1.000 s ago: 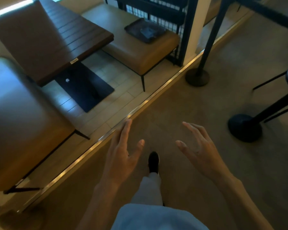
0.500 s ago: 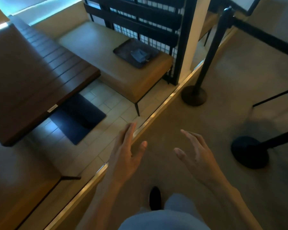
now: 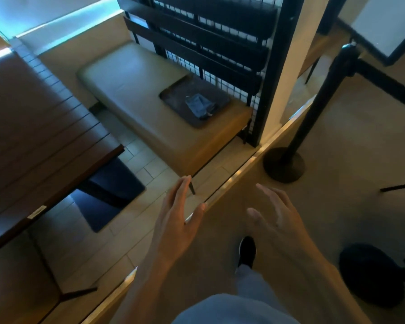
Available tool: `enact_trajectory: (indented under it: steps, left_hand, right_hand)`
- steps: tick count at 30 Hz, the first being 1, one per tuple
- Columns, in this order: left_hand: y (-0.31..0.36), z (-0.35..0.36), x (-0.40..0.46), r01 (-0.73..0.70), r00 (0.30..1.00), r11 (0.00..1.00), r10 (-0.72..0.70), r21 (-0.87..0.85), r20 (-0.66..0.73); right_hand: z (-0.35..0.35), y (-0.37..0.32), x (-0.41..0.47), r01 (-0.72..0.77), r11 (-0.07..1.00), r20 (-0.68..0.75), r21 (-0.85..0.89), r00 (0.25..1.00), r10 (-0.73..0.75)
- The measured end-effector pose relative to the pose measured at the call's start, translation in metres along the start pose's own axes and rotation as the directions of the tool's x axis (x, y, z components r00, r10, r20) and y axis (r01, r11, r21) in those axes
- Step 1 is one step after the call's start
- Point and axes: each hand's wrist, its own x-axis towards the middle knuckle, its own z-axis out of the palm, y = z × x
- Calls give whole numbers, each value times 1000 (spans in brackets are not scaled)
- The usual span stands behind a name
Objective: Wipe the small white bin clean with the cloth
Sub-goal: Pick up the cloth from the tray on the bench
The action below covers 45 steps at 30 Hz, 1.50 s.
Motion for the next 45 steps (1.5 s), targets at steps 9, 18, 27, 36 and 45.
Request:
enact_trajectory:
  steps: [9, 18, 27, 36, 45]
  left_hand:
    - [43, 30, 139, 34, 996, 999, -35, -8, -83]
    - [23, 37, 271, 90, 991, 996, -91, -19, -96]
    - [-54, 51, 456, 204, 976, 976, -210, -79, -66]
    - [-180, 89, 631, 351, 936, 936, -351, 11, 8]
    - [-287, 147, 733, 458, 872, 881, -471, 120, 130]
  right_hand:
    - [-75, 6, 166, 69, 996, 101, -63, 993, -62]
    - [-77, -2, 309, 107, 993, 145, -49, 984, -99]
    - [-33, 5, 514, 79, 992, 221, -96, 974, -56]
    - [62, 43, 726, 19, 979, 303, -205, 952, 44]
    - [158, 100, 857, 6, 928, 420, -372, 893, 163]
